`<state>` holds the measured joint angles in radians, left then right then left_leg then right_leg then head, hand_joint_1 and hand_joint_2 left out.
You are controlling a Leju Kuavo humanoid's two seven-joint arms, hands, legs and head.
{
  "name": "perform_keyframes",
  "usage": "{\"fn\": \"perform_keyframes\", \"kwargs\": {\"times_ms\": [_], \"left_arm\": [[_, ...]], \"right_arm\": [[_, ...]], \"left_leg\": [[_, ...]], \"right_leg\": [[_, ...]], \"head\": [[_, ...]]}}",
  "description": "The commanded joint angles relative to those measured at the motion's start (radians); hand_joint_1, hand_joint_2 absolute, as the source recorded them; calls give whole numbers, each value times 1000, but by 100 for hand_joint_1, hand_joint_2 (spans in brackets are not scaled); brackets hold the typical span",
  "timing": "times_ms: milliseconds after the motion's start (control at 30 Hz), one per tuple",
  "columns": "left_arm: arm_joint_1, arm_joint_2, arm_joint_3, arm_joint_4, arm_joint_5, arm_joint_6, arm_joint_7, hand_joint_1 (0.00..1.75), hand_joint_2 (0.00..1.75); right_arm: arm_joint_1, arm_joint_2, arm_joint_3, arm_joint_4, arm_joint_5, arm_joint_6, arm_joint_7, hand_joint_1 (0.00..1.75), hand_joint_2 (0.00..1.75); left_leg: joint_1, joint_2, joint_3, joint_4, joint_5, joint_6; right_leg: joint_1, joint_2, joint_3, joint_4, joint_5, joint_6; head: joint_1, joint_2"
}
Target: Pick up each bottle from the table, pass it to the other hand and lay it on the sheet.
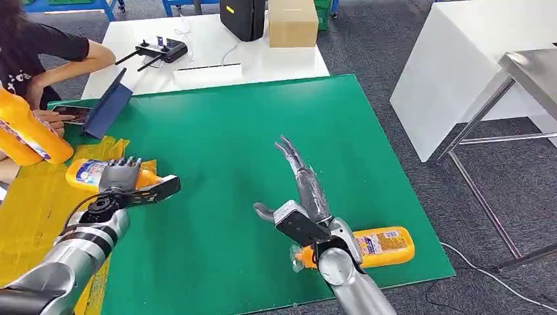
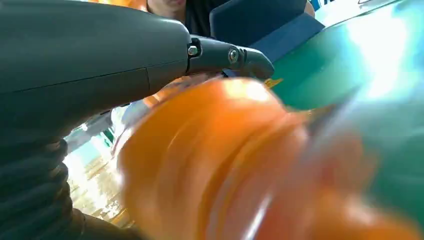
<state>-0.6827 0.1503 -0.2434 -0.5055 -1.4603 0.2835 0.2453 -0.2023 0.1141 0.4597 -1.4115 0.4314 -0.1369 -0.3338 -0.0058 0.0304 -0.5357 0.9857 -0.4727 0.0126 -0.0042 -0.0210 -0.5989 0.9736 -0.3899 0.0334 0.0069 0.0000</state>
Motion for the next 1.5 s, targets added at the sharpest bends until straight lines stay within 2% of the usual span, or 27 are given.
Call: {"fn": "perform_keyframes", "kwargs": {"times_ms": [33, 133, 267, 367, 533, 700, 833, 900, 1000, 1067, 1167, 1233, 1433, 1500], "left_arm": [[-15, -53, 85, 36, 50, 47, -85, 0, 175], [-8, -53, 85, 24, 52, 61, -94, 0, 175], [46, -70, 125, -70, 164, 193, -253, 0, 175], [96, -90, 145, -205, 292, 190, -353, 0, 175], [163, -66, 109, -396, 341, 160, -349, 0, 175], [188, -55, 90, -466, 328, 182, -340, 0, 175], [265, -9, 38, -718, 335, 79, -300, 0, 175], [282, 2, 29, -774, 423, 2, -336, 0, 175], [350, 4, 53, -876, 717, -127, -475, 0, 175], [419, -6, 84, -933, 860, -191, -520, 0, 175], [502, -35, 132, -974, 922, -198, -526, 0, 175], [524, -49, 147, -973, 948, -203, -537, 0, 175], [515, -50, 147, -970, 949, -203, -537, 0, 175], [509, -63, 161, -940, 1019, -239, -558, 0, 175]], "right_arm": [[-33, -13, 17, 62, 0, 4, 4, 0, 175], [-33, -14, 17, 63, -1, 4, 2, 0, 175], [-32, -21, 23, 73, -1, 7, 0, 0, 175], [-20, -24, 21, 72, -1, -4, 0, 0, 175], [1, -34, 13, 53, 1, -14, 4, 0, 175], [18, -37, 2, 42, 6, -24, 7, 0, 175], [69, -47, -36, -4, 11, -35, 12, 0, 175], [81, -49, -47, -14, 13, -36, 10, 0, 175], [99, -69, -47, -41, 39, -37, -1, 0, 175], [113, -112, -20, -75, 131, -40, 29, 0, 175], [140, -183, 27, -156, 247, -26, 75, 0, 175], [151, -219, 48, -196, 221, 29, 70, 0, 175], [152, -219, 48, -199, 220, 29, 70, 0, 175], [151, -266, 69, -212, 60, 159, -2, 0, 175]], "left_leg": [[2, -4, 2, 0, -1, -1], [2, -2, 2, 0, -1, -1], [2, -3, 3, 0, -1, -1], [1, -3, 1, 0, -1, -1], [3, -4, 3, 1, -2, -1], [1, -3, 2, 0, -1, -1], [2, -2, 0, 1, -1, -1], [1, -2, 0, 1, -1, -1], [1, -1, 0, 0, -1, -1], [1, 0, 1, 0, -2, 0], [1, 0, 4, -1, -3, -1], [0, 0, 2, -1, -2, 0], [1, -3, 0, 1, -2, -1], [1, -3, 1, 0, -2, -1]], "right_leg": [[1, 0, 4, -1, -1, 0], [1, 1, 3, -1, -1, 0], [1, 2, 4, -1, -1, 0], [1, 0, 2, -1, -1, 0], [2, 1, 4, -1, -1, 0], [1, 1, 2, -1, -1, 0], [1, 1, 1, -1, -1, 0], [1, 0, 0, 0, -1, 0], [1, 1, 0, -1, -1, 0], [0, 2, 1, -1, -1, 0], [1, 4, 4, -2, -2, 0], [0, 2, 2, -1, -1, 0], [1, 0, 1, -1, -1, 0], [1, 1, 2, -1, -1, -1]], "head": [[0, 0], [0, 0], [0, 0], [0, 0], [0, 0], [0, 0], [0, 0], [0, 0], [0, 0], [0, 0], [0, 0], [0, 0], [0, 0], [0, 0]]}}
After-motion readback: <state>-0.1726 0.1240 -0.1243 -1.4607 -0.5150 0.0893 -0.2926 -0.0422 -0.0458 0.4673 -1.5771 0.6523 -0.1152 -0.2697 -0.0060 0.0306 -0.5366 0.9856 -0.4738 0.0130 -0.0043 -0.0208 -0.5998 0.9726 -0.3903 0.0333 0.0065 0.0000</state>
